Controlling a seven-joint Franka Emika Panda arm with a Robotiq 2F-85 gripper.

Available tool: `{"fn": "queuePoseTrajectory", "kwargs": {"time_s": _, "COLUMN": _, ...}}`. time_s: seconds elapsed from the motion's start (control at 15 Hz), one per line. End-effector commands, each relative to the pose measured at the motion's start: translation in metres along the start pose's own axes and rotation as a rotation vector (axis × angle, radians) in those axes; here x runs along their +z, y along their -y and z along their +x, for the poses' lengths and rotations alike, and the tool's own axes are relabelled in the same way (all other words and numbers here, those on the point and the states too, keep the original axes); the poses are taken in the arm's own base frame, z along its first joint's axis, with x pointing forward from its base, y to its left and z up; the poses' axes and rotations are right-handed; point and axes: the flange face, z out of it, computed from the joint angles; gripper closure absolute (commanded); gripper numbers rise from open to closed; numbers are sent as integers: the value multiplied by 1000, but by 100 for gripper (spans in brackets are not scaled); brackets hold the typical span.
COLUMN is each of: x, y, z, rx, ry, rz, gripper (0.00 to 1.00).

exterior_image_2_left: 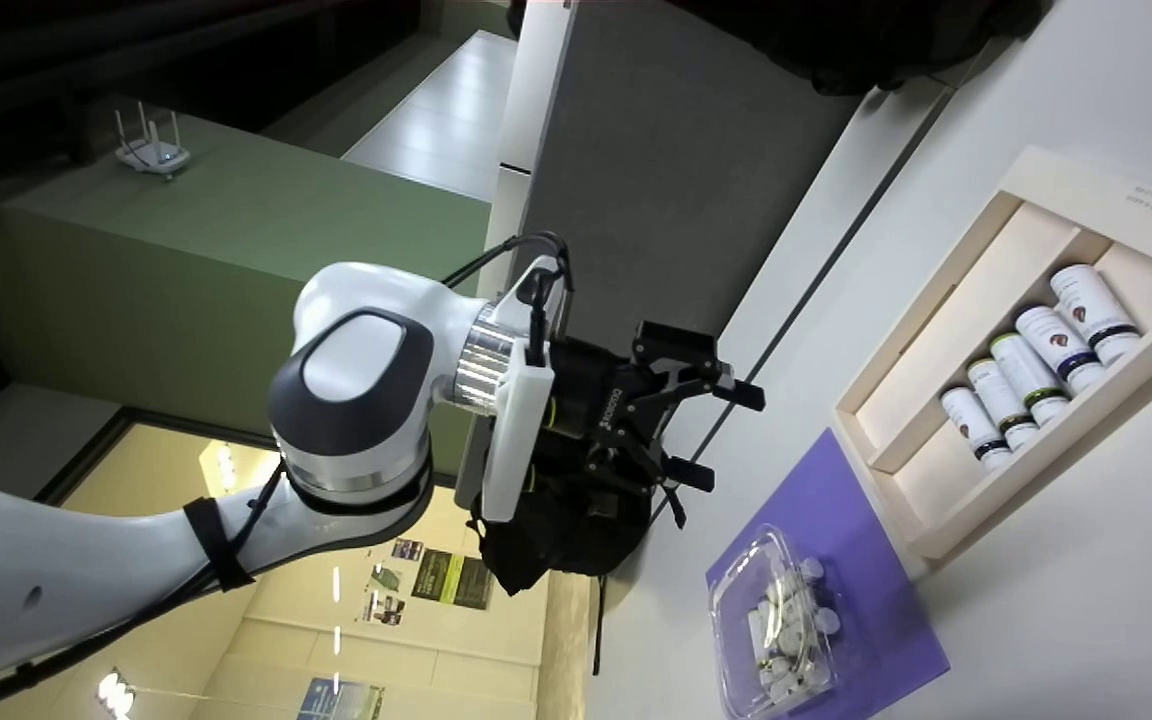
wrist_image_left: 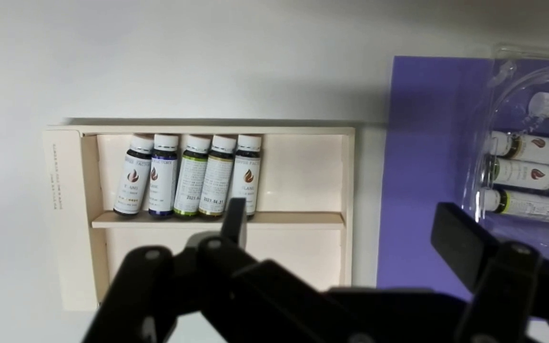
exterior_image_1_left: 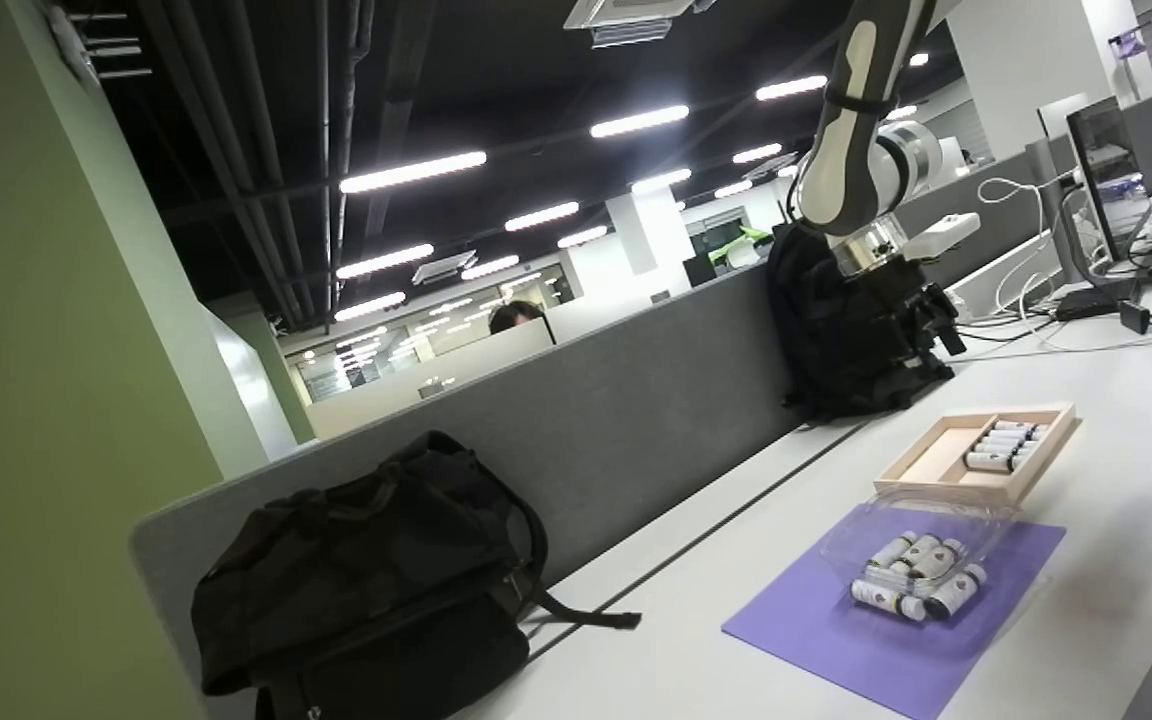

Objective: Pick up one bottle from the tray and put it on the table

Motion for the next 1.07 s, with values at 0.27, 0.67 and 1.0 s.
{"fn": "queuePoseTrajectory", "kwargs": {"time_s": 0.27, "x": 83, "y": -63, "z": 17, "rx": 140, "ry": -81, "rz": -21, "gripper": 0}}
{"fn": "queuePoseTrajectory", "kwargs": {"time_s": 0.67, "x": 138, "y": -72, "z": 29, "rx": 148, "ry": -99, "rz": -37, "gripper": 0}}
{"fn": "queuePoseTrajectory", "kwargs": {"time_s": 1.0, "x": 152, "y": -60, "z": 42, "rx": 174, "ry": -66, "rz": -19, "gripper": 0}}
